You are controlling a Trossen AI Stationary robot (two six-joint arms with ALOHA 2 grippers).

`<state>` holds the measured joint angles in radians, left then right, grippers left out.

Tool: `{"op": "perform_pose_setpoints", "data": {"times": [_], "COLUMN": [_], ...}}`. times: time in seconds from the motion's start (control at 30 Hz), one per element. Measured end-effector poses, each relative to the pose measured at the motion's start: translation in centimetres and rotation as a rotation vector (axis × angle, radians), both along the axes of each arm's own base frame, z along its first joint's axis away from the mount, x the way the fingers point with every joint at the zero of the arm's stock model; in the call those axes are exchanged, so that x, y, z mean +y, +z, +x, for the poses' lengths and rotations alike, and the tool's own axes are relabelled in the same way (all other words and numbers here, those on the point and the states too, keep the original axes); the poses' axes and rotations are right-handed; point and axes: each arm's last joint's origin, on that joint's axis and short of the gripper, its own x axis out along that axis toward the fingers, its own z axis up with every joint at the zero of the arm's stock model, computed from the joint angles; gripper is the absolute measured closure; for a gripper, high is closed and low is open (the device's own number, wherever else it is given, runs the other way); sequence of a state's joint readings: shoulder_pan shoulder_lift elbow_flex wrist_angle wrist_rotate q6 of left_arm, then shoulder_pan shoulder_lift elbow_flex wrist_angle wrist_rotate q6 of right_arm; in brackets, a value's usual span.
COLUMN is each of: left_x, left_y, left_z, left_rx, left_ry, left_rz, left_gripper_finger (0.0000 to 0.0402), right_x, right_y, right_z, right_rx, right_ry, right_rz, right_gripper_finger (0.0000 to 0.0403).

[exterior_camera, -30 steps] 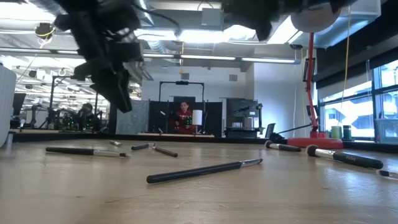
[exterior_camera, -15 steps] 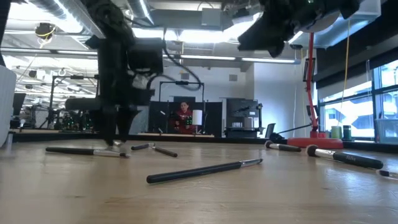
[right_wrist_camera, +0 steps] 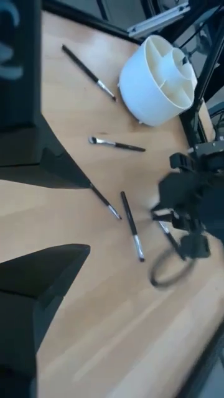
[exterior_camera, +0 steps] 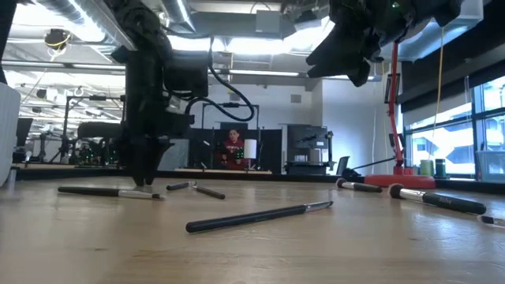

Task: Put items in baskets/containers
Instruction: Put the black eyeshadow brush into the white organizer

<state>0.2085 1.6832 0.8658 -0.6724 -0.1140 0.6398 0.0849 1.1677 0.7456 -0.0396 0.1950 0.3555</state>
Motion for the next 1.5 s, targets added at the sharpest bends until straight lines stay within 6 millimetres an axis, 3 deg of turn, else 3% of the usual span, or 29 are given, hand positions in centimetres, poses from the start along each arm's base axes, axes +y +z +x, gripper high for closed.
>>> {"op": "perform_pose_setpoints", "data": {"times": [0.2,0.43,0.57,0.73,0.97,1.13,1.3,1.5], "left_x": [1.1,1.0,0.7,-0.6,-4.3,-7.4,-10.4,-14.2], "left_y": [-0.1,0.9,4.3,9.4,15.7,18.8,20.1,19.8], "left_z": [-0.2,-0.1,0.7,0.1,-3.3,-6.7,-9.6,-11.5], "left_rx": [-0.019,-0.064,-0.193,-0.338,-0.679,-0.894,-1.016,-1.063], "left_ry": [0.075,0.15,0.262,0.495,0.835,0.982,1.017,0.964], "left_rz": [-0.034,0.011,0.163,0.26,0.067,-0.115,-0.224,-0.313], "left_gripper_finger": [0.0395,0.0398,0.0398,0.0398,0.0398,0.0398,0.0398,0.0398], "right_x": [1.5,1.9,1.9,1.3,0.4,-0.4,-1.4,-2.5], "right_y": [-0.5,0.1,0.8,2.9,4.0,4.1,4.3,4.5], "right_z": [0.1,0.4,0.6,1.1,1.4,1.4,1.5,1.5], "right_rx": [0.012,-0.054,-0.096,-0.19,-0.25,-0.245,-0.263,-0.279], "right_ry": [-0.023,0.005,0.026,0.028,-0.012,-0.067,-0.102,-0.145], "right_rz": [0.015,-0.025,-0.077,-0.153,-0.227,-0.239,-0.241,-0.252], "right_gripper_finger": [0.025,0.025,0.025,0.025,0.025,0.025,0.025,0.025]}}
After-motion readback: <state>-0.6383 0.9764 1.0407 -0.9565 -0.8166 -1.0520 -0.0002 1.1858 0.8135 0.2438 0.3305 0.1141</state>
